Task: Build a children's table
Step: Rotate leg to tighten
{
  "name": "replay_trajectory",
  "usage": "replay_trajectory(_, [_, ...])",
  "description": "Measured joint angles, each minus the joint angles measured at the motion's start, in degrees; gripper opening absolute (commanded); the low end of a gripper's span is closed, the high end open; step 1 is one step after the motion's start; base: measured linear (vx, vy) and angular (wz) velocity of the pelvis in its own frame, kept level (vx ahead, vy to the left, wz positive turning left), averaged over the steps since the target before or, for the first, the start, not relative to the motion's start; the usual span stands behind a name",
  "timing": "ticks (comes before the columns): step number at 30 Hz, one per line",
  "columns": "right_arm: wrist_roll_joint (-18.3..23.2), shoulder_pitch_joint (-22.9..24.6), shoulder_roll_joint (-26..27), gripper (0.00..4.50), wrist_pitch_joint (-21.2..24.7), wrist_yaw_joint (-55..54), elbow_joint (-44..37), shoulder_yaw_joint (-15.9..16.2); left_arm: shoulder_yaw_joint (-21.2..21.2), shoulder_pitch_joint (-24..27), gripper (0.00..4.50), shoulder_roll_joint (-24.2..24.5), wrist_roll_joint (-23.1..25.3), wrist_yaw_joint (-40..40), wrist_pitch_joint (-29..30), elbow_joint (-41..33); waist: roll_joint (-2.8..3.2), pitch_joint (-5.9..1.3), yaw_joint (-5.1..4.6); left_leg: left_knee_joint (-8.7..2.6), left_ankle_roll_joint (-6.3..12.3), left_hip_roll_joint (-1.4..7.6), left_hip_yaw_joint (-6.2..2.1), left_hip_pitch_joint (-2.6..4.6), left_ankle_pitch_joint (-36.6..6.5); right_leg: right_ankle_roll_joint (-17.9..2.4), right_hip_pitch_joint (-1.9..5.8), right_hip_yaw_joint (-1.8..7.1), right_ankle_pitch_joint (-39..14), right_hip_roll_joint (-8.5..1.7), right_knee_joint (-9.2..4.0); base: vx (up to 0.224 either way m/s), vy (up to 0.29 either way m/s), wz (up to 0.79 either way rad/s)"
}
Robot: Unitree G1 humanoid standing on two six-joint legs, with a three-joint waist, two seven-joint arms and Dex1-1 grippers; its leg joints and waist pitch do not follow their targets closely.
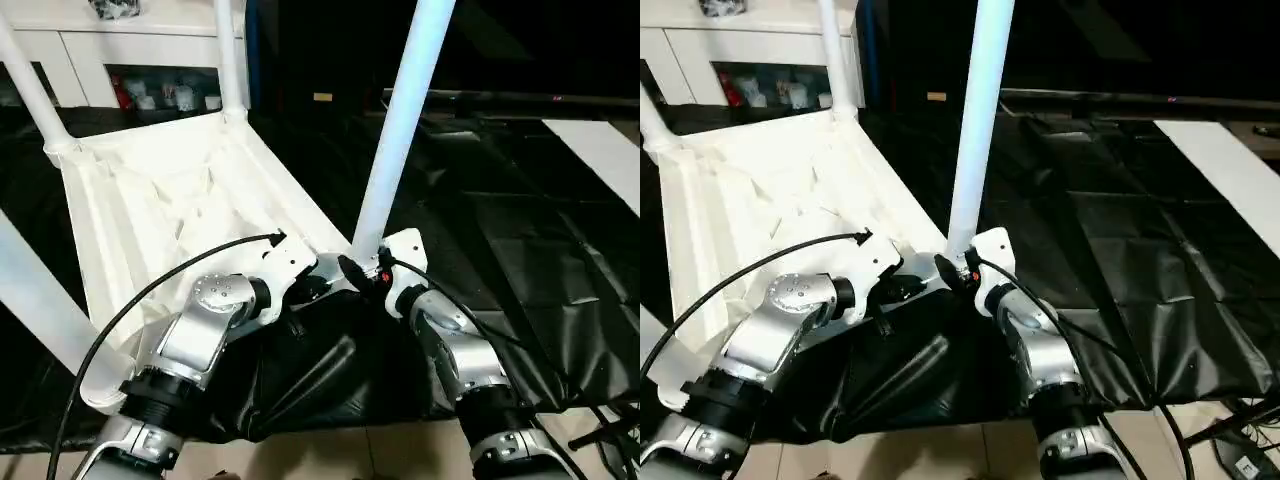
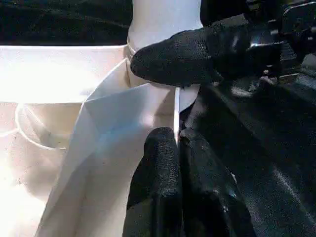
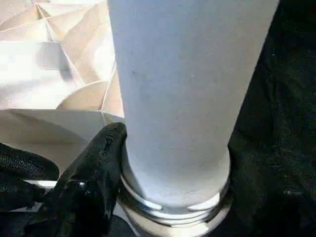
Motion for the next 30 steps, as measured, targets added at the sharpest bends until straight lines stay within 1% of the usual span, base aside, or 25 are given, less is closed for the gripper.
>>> replay_trajectory(3, [-0.01, -0.13, -0.91, 3.71, 0.22, 1.43, -0.24, 0.46, -0.34, 0.04, 0.0, 0.22, -0.02, -0.6, -0.61, -0.12, 0.0, 0.01, 0.25, -0.03, 0.0, 0.0, 0.0, -0.05, 0.0, 0.0, -0.03, 0.0, -0.01, 0.0, -0.01, 0.0, 0.0, 0.0])
replay_trajectory(5, [0.15, -0.58, -3.27, 3.71, 0.14, 5.63, -0.28, 1.87, -0.5, 0.06, 0.0, 1.23, -0.4, -2.8, -1.26, -0.19, 0.0, 0.02, 0.33, -0.03, 0.01, 0.0, 0.01, -0.08, -0.01, 0.0, -0.04, 0.0, -0.01, 0.0, -0.02, 0.0, 0.0, 0.0])
replay_trajectory(7, [0.58, -1.37, -6.82, 3.71, -0.48, 12.81, -0.19, 3.65, -1.07, 0.11, 0.0, 2.83, -1.53, -6.65, -2.23, -0.28, 0.0, 0.04, 0.51, -0.04, 0.01, 0.0, 0.01, -0.11, -0.01, -0.01, -0.06, -0.02, -0.01, 0.0, -0.03, 0.0, 0.0, 0.0])
replay_trajectory(9, [1.12, -1.63, -8.11, 3.71, -1.22, 16.84, -0.05, 3.98, -1.05, 0.24, 0.0, 3.48, -1.91, -8.43, -2.7, -0.47, 0.06, 0.08, 0.78, -0.05, 0.01, 0.01, 0.02, -0.12, -0.01, -0.01, -0.06, -0.02, -0.02, 0.0, -0.02, 0.0, 0.0, 0.0])
replay_trajectory(11, [1.15, -1.8, -9.79, 3.71, -2.25, 20.61, 0.15, 4.9, -1.14, 0.32, 0.0, 4.56, -2.61, -10.29, -3.29, -0.44, 0.09, 0.12, 0.84, -0.04, 0.01, 0.01, 0.03, -0.18, 0.0, -0.03, -0.11, -0.02, -0.01, 0.0, -0.02, 0.0, 0.0, 0.0])
replay_trajectory(13, [1.28, -2.89, -13.67, 3.71, -3.99, 28.89, 0.8, 7.34, -1.76, 0.32, 0.0, 6.73, -3.58, -13.99, -5.11, -0.21, 0.04, 0.15, 1.03, -0.02, 0.02, 0.02, 0.03, -0.23, 0.0, -0.05, -0.12, -0.03, 0.0, -0.01, -0.01, 0.0, 0.0, 0.0])
replay_trajectory(15, [1.15, -3.7, -16.81, 3.71, -6.07, 35.7, 1.25, 9.55, -2.12, 0.31, 0.0, 8.4, -4.57, -17.38, -6.48, 0.36, 0.04, 0.15, 1.57, -0.01, 0.02, 0.03, 0.04, -0.22, 0.0, -0.05, -0.12, -0.03, 0.0, -0.01, -0.01, 0.0, 0.0, 0.0])
replay_trajectory(18, [1.1, -5.34, -20.22, 3.71, -8.28, 44.76, 1.72, 12.55, -2.45, -0.02, 0.0, 10.48, -5.42, -22.42, -7.94, 1.35, 0.02, 0.14, 2.16, 0.04, 0.03, 0.04, 0.05, -0.19, 0.01, -0.06, -0.04, -0.03, 0.01, -0.02, 0.04, 0.0, 0.0, 0.0])
replay_trajectory(21, [1.45, -5.41, -20.64, 3.71, -8.51, 49.17, 1.74, 12.72, -2.78, -0.2, 0.0, 11.29, -5.65, -24.84, -9.1, 2.01, -0.05, 0.13, 2.54, 0.1, 0.03, 0.06, 0.16, -0.19, 0.01, -0.07, 0.04, 0.05, 0.0, -0.05, 0.05, 0.0, 0.0, 0.0])
replay_trajectory(25, [2.55, -5.72, -20.57, 3.71, -8.51, 53.43, 2.37, 12.99, -3.3, -0.93, 0.0, 12.35, -6.25, -27.63, -9.74, 2.75, -0.08, 0.13, 2.73, 0.22, 0.04, 0.06, 0.17, -0.2, 0.01, -0.1, 0.08, 0.07, 0.02, -0.08, 0.09, 0.0, 0.0, 0.0])
replay_trajectory(27, [3.14, -5.79, -20.44, 3.46, -8.67, 54.29, 2.85, 13.06, -3.36, -1.12, 0.0, 12.42, -6.47, -28.24, -10.09, 3.29, -0.1, 0.12, 2.84, 0.21, 0.04, 0.07, 0.16, -0.2, 0.01, -0.1, 0.09, 0.06, 0.02, -0.08, 0.12, 0.0, 0.0, 0.0])
replay_trajectory(28, [3.45, -5.78, -20.41, 3.46, -8.67, 54.31, 2.91, 13.06, -3.4, -1.12, 0.0, 12.42, -6.53, -28.28, -10.09, 3.29, -0.1, 0.12, 2.89, 0.21, 0.04, 0.07, 0.16, -0.2, 0.01, -0.1, 0.08, 0.06, 0.02, -0.08, 0.13, 0.0, 0.0, 0.0])
replay_trajectory(30, [3.87, -5.75, -20.42, 3.22, -8.64, 54.31, 2.97, 12.99, -3.54, -1.12, 0.0, 12.41, -6.87, -28.41, -10.1, 3.29, -0.1, 0.12, 3.11, 0.21, 0.04, 0.07, 0.16, -0.2, 0.01, -0.09, 0.07, 0.05, 0.01, -0.08, 0.13, 0.0, 0.0, 0.0])
